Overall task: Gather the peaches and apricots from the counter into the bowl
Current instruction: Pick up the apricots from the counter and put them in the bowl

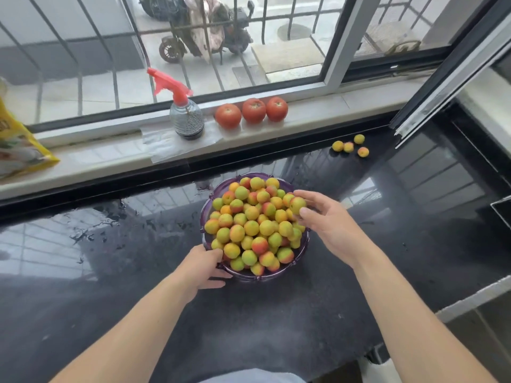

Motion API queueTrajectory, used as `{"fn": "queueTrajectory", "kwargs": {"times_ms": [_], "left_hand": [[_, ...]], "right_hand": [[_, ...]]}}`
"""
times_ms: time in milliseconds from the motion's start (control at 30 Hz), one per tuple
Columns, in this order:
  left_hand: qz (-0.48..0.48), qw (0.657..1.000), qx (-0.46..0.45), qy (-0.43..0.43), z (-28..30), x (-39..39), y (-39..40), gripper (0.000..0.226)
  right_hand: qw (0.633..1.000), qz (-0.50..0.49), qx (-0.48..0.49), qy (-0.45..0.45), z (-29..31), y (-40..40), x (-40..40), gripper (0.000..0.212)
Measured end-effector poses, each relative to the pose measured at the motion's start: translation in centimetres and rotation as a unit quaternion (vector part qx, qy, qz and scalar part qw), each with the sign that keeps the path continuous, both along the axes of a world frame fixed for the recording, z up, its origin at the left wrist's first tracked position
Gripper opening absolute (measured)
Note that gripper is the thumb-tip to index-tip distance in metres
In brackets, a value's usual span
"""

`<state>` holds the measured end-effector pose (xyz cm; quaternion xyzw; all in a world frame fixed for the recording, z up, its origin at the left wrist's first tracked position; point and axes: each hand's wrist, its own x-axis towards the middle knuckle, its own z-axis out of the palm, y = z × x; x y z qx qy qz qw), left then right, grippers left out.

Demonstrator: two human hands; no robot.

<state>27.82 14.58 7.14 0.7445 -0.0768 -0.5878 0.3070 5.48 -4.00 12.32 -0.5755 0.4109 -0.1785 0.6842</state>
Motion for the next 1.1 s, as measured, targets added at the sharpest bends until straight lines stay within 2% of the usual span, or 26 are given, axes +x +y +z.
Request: {"fn": "queueTrajectory", "kwargs": {"times_ms": [67,133,200,267,367,467,600,700,767,833,900,967,1100], "left_hand": [[0.007,1.0,0.0,0.002,0.0,-0.1,0.2,0.028],[0.01,1.0,-0.001,0.002,0.0,-0.1,0.3,0.028],[0.009,1.0,0.0,-0.001,0.0,-0.1,0.4,0.03],[0.007,1.0,0.001,-0.004,0.1,-0.1,0.4,0.03],[0.005,1.0,-0.003,-0.008,0.4,-0.2,0.4,0.029],[0.004,1.0,-0.003,-0.008,0.4,-0.1,0.4,0.03],[0.001,1.0,0.0,-0.006,0.3,0.0,0.3,0.03],[-0.002,1.0,0.003,-0.003,0.4,0.1,0.3,0.03],[0.001,1.0,0.005,0.001,0.4,0.1,0.4,0.03],[0.009,1.0,0.005,0.01,0.4,0.1,0.4,0.03],[0.012,1.0,0.003,0.02,0.3,0.2,0.4,0.03],[0.015,0.999,0.0,0.039,0.3,0.4,0.5,0.032],[0.08,0.994,-0.045,0.063,0.5,0.8,0.5,0.048]], "right_hand": [[0.989,0.029,-0.111,0.098,-0.1,0.7,1.2,0.038],[0.946,0.064,-0.252,0.196,-0.5,1.4,2.4,0.041],[0.91,0.094,-0.331,0.23,-0.9,2.3,3.5,0.045],[0.877,0.11,-0.399,0.244,-1.5,2.8,4.2,0.041],[0.841,0.105,-0.455,0.274,-1.8,2.7,4.8,0.035],[0.831,0.113,-0.456,0.297,-1.9,2.3,4.6,0.035],[0.854,0.108,-0.422,0.284,-2.3,2.3,4.3,0.038],[0.851,0.116,-0.43,0.279,-2.4,2.4,4.3,0.041],[0.863,0.113,-0.417,0.261,-2.3,2.4,4.1,0.048],[0.903,0.054,-0.366,0.22,-2.3,2.0,3.7,0.047],[0.926,-0.06,-0.314,0.201,-2.6,0.8,2.9,0.035],[0.928,-0.137,-0.258,0.233,-3.5,-1.2,1.7,0.029],[0.909,-0.134,-0.21,0.333,-6.2,-5.4,-0.3,0.032]]}}
